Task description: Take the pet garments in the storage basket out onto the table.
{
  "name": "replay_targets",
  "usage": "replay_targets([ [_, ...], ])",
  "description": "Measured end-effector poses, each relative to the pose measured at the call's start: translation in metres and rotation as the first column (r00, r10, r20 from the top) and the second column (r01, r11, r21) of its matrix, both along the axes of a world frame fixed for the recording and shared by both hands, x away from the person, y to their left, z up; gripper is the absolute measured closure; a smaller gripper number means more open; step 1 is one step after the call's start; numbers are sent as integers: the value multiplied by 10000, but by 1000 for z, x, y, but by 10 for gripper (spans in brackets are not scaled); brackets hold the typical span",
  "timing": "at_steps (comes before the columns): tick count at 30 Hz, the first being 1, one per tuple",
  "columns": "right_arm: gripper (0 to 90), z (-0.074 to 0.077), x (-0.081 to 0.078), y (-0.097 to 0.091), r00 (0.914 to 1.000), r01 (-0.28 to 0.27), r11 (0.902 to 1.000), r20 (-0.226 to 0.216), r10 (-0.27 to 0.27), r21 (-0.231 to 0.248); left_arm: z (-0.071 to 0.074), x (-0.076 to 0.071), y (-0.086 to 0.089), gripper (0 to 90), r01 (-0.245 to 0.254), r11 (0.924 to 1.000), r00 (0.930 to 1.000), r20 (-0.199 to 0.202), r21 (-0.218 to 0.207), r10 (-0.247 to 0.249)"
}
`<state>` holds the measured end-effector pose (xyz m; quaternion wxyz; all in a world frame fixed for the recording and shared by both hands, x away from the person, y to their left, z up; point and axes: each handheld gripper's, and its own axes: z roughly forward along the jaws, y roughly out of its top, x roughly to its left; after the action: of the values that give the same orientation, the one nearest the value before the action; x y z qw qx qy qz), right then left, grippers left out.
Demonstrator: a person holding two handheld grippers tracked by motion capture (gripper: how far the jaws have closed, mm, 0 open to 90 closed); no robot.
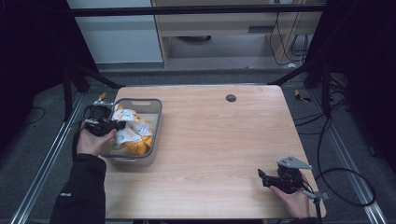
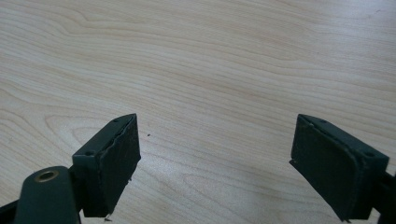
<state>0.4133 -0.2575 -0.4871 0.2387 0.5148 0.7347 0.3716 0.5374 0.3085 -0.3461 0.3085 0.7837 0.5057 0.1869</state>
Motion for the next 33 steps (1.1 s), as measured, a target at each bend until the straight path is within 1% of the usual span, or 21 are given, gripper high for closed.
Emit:
replay_targets([
  [1,154,0,0,0,10000,-2,10000,6,2,-9,4,-1,1,805,12,10000,10000,47,7,-12],
  [2,155,0,0,0,10000,14,10000,-29,-14,69,5,-1,1,806,41,10000,10000,59,8,-41],
  [4,154,1,0,0,10000,14,10000,-18,-14,44,7,-2,2,805,66,10000,9999,87,-10,-66],
  [5,154,0,0,0,10000,1,10000,11,-1,-1,10,-2,2,805,121,9999,9999,98,-13,-121],
  [6,153,1,0,1,10000,14,10000,-26,-14,56,10,-2,2,806,121,9999,9999,98,-13,-121],
  [8,152,1,0,1,10000,17,10000,-39,-17,16,13,-4,3,805,147,9999,9998,136,-25,-146],
  [10,151,1,0,1,10000,16,10000,-32,-16,17,19,-6,3,805,212,9998,9996,162,28,-212],
  [13,151,1,0,1,10000,13,10000,-30,-13,23,22,-8,3,805,291,9995,9995,142,85,-292],
  [15,151,1,0,0,10000,-8,10000,47,9,-55,25,-9,2,805,385,9991,9992,126,179,-387],
  [16,151,1,-1,1,10000,2,10000,0,-2,15,29,-12,2,806,407,9990,9990,183,179,-411],
  [17,151,1,-1,1,10000,2,10000,0,-2,15,29,-12,2,805,407,9990,9990,183,179,-411],
  [18,151,1,-1,1,10000,-26,10000,13,26,-5,33,-14,3,806,446,9988,9987,236,177,-450],
  [19,151,1,-1,1,10000,-26,10000,13,26,-5,33,-14,3,806,446,9988,9987,236,177,-450],
  [22,151,2,-1,1,10000,-25,10000,12,25,35,40,-19,3,806,526,9985,9980,341,176,-532],
  [23,151,2,-1,1,10000,-25,10000,12,25,35,43,-21,3,806,589,9979,9975,387,254,-599],
  [24,151,2,-1,1,10000,-23,10000,15,23,28,49,-25,3,805,635,9977,9965,521,246,-647],
  [26,151,2,-1,1,10000,-28,10000,54,29,-10,52,-27,3,805,645,9976,9961,595,238,-659],
  [27,151,2,-1,1,10000,-28,10000,91,28,-49,57,-30,2,806,758,9968,9946,694,261,-774],
  [28,151,2,-1,1,10000,-30,10000,94,31,-36,57,-30,2,805,758,9968,9946,694,261,-774],
  [33,151,2,-1,1,10000,-30,10000,86,31,-55,70,-38,-4,805,1026,9942,9902,920,310,-1050],
])
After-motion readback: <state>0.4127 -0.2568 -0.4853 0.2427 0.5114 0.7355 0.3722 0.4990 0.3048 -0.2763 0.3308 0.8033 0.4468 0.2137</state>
